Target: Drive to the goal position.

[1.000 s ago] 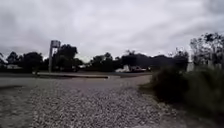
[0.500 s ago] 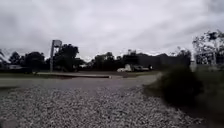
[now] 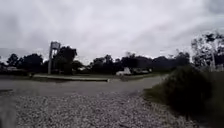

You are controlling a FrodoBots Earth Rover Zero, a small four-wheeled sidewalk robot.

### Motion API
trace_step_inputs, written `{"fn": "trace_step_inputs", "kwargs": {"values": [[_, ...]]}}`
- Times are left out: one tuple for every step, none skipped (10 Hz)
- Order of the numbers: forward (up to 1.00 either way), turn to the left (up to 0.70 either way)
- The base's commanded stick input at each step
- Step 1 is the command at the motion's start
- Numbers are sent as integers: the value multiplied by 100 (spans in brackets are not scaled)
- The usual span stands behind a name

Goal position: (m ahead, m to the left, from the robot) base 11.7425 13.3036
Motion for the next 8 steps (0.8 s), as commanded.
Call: {"fn": "trace_step_inputs", "kwargs": {"values": [[50, 0], [50, 0], [50, 0], [50, 0], [50, 0], [50, 0], [50, 0], [50, 0]]}}
